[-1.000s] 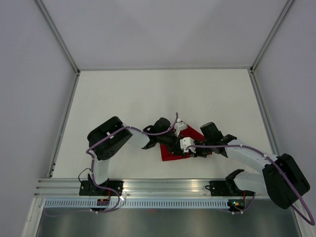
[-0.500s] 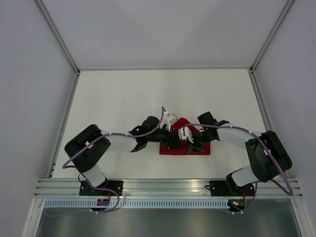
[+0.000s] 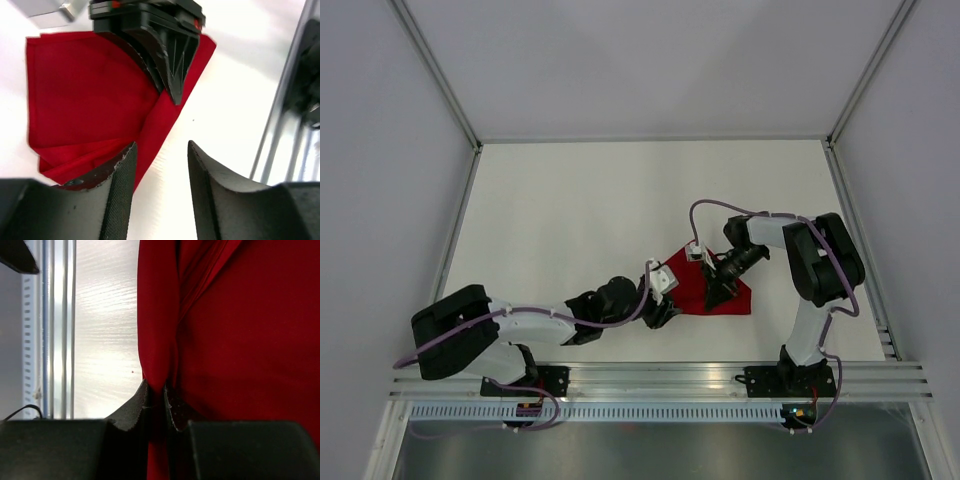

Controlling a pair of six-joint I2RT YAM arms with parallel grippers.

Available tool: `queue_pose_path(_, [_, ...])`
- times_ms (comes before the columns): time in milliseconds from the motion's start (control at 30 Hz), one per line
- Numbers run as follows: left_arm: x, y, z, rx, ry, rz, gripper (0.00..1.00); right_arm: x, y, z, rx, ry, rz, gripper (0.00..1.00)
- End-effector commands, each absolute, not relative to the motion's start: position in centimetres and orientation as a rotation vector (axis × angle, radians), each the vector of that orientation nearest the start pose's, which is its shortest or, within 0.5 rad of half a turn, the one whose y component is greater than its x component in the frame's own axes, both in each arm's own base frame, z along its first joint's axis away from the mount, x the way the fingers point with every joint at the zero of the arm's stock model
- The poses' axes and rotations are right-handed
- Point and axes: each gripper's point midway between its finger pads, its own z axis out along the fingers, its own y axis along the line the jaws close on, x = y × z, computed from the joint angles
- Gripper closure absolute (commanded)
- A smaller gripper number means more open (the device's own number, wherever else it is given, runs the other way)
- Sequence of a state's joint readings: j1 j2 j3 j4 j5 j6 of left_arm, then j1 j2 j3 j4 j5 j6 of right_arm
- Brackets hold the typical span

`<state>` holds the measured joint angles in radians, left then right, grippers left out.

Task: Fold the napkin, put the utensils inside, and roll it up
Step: Roll the napkin at the center of the board.

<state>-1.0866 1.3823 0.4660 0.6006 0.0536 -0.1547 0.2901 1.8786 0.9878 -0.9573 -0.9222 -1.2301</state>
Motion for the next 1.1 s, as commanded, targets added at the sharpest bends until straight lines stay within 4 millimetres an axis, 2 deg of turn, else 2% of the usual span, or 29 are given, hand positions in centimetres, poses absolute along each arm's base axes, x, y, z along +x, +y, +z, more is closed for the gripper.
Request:
queue_pose_path(0, [18.7,-34.5,8.7,1.094,1.612,-0.542,0.49,17.9,16.0,-0.2,-1.790,2.038,1.369,1.00])
queue_pose_path(67, [17.8,-35.6,8.3,1.211,1.543,-0.491,0.48,17.9,15.9,-0.3,-1.783,2.053,1.398,0.99])
queue_pose_path(100, [17.7,-35.8,7.1,1.255,1.543,-0.457,0.48,18.1,15.9,-0.3,-1.778,2.054,1.400,0.99])
queue_pose_path(167, [17.6,-36.7,7.0,1.325,1.482,-0.417,0.45,18.2,15.8,-0.3,-1.775,2.061,1.412,1.00])
queue_pose_path(200, [17.6,-36.8,6.0,1.362,1.478,-0.391,0.44,18.2,15.9,-0.3,-1.772,2.060,1.417,1.00])
queue_pose_path(267, [17.9,-37.6,6.3,1.387,1.410,-0.360,0.40,18.3,15.8,-0.4,-1.769,2.068,1.423,1.00])
queue_pose_path(400, [18.2,-38.6,5.7,1.437,1.344,-0.326,0.34,18.5,15.8,-0.5,-1.764,2.076,1.419,1.00])
queue_pose_path(433, [18.3,-38.8,5.3,1.457,1.327,-0.310,0.30,18.4,15.7,-0.5,-1.761,2.081,1.421,1.00])
queue_pose_path(633, [17.6,-40.8,5.1,1.537,1.260,-0.337,0.29,18.5,15.8,-0.7,-1.759,2.093,1.424,1.00])
queue_pose_path(733, [16.8,-41.4,3.6,1.611,1.269,-0.374,0.31,18.6,15.8,-0.7,-1.754,2.095,1.425,1.00])
queue_pose_path(767, [16.6,-41.4,2.8,1.633,1.280,-0.379,0.32,18.6,15.8,-0.7,-1.756,2.096,1.424,1.00])
queue_pose_path(867, [15.4,-41.4,1.0,1.716,1.306,-0.426,0.44,18.7,15.8,-0.6,-1.756,2.095,1.422,1.00])
queue_pose_path(900, [15.1,-41.4,0.2,1.735,1.321,-0.443,0.56,18.7,15.8,-0.7,-1.758,2.095,1.421,1.00])
queue_pose_path(967, [14.8,-41.1,-0.6,1.756,1.347,-0.458,0.68,18.9,15.8,-0.7,-1.758,2.094,1.417,1.00])
queue_pose_path(1000, [14.5,-41.0,-1.0,1.757,1.366,-0.480,0.77,18.9,15.8,-0.7,-1.757,2.095,1.416,0.99])
queue_pose_path(1067, [13.9,-40.8,-1.9,1.793,1.412,-0.504,0.84,19.1,15.8,-0.7,-1.755,2.096,1.406,0.99])
